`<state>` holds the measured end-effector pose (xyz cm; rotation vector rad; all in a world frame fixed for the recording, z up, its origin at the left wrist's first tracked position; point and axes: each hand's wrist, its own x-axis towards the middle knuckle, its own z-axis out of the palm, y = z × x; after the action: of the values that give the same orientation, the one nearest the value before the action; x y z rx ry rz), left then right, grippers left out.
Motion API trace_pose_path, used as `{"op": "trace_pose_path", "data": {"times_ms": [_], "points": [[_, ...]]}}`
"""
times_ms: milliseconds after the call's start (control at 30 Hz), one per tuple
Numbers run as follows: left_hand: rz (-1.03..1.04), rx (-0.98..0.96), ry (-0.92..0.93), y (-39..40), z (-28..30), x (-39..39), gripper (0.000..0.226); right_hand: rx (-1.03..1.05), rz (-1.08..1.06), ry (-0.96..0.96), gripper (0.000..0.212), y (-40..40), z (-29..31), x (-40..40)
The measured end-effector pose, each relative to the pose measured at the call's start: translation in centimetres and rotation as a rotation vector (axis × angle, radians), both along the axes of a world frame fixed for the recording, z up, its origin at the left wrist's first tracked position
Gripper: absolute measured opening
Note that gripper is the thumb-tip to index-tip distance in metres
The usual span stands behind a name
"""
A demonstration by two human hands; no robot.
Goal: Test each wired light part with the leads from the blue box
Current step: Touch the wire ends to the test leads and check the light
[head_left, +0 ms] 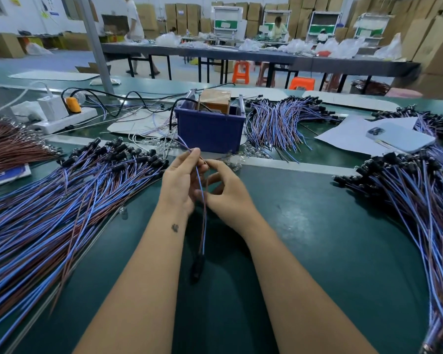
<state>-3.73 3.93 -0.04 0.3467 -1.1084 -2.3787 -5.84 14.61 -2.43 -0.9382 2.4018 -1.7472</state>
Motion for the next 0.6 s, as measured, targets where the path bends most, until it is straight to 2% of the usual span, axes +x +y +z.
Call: {"op": "trace_pose_path", "data": {"times_ms": [133, 233, 300, 400, 500, 600], "points": [[0.011, 0.058, 0.027, 0.3, -0.2, 0.0, 0.018, -0.088, 0.062, 0.053, 0.059, 0.1, 0.1, 0.2], [0.028, 0.109, 0.020, 0.4, -0.2, 0.0, 0.019, -0.294, 0.034, -0.020, 0.032, 0.3, 0.6, 0.4], [0.047, 0.115, 0.001, 0.4, -0.3, 0.1, 0.018, -0.495, -0.021, -0.165, 0.017, 0.6, 0.9, 0.4], [0.071, 0.087, 0.052, 0.6, -0.2, 0.3, 0.012, -0.767, -0.090, -0.467, 0.019, 1.1, 1.4, 0.1], [0.054, -0.080, 0.035, 1.7, -0.1, 0.8, 0.005, -1.002, -0.109, -0.664, 0.015, 2.0, 2.2, 0.0], [0.051, -0.425, 0.005, 3.1, -0.4, 1.4, 0.007, -1.152, -0.177, -0.751, 0.015, 3.8, 2.9, -0.2]]}}
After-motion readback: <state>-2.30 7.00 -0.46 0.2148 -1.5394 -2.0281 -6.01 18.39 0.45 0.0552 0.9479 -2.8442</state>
